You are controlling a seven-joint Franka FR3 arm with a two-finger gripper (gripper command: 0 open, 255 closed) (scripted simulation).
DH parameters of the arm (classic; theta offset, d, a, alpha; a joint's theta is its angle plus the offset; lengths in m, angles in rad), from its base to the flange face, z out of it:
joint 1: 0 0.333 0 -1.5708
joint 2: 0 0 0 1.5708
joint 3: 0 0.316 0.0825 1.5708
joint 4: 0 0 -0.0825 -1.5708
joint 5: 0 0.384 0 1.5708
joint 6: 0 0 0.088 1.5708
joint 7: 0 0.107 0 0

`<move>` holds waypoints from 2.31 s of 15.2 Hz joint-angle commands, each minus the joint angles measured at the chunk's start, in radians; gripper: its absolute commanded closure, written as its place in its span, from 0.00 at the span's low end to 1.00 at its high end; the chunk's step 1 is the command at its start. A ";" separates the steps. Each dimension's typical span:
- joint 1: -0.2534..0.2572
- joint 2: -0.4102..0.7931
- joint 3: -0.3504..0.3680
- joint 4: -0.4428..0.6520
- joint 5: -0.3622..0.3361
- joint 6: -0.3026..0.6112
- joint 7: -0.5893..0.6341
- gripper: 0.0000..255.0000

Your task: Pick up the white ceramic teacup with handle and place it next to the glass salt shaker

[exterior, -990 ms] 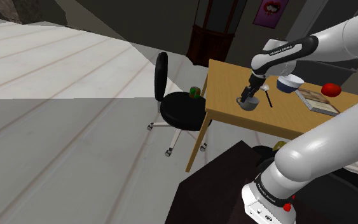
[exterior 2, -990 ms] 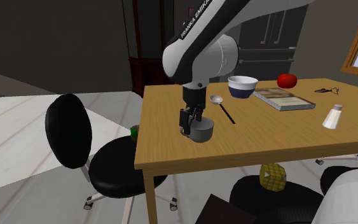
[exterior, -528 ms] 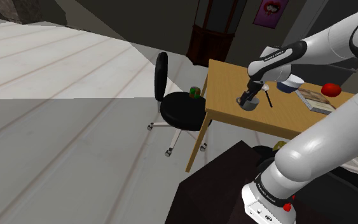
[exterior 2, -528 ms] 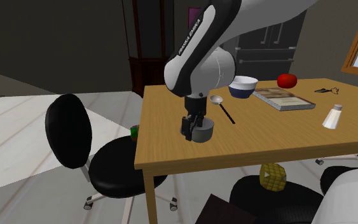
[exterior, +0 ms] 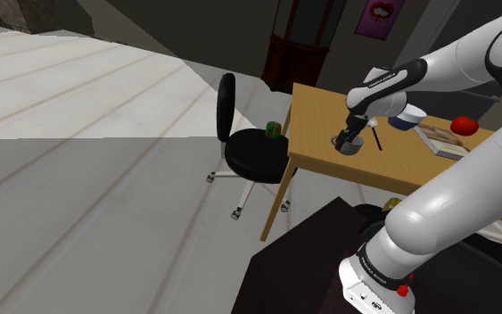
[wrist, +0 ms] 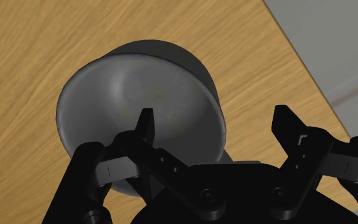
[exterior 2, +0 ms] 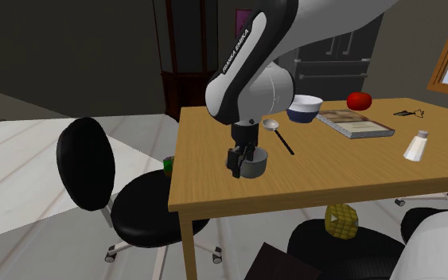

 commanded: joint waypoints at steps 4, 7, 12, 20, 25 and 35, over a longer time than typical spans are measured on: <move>0.000 0.000 0.000 0.000 0.000 0.000 0.000 1.00; 0.000 0.000 0.000 0.000 0.000 0.000 0.000 1.00; -0.002 -0.022 0.004 0.010 -0.011 -0.030 0.007 1.00; -0.007 -0.099 0.021 0.059 -0.040 -0.151 0.028 1.00; -0.009 -0.137 0.032 0.096 -0.050 -0.225 0.035 1.00; -0.010 -0.194 0.054 0.186 -0.056 -0.369 0.040 1.00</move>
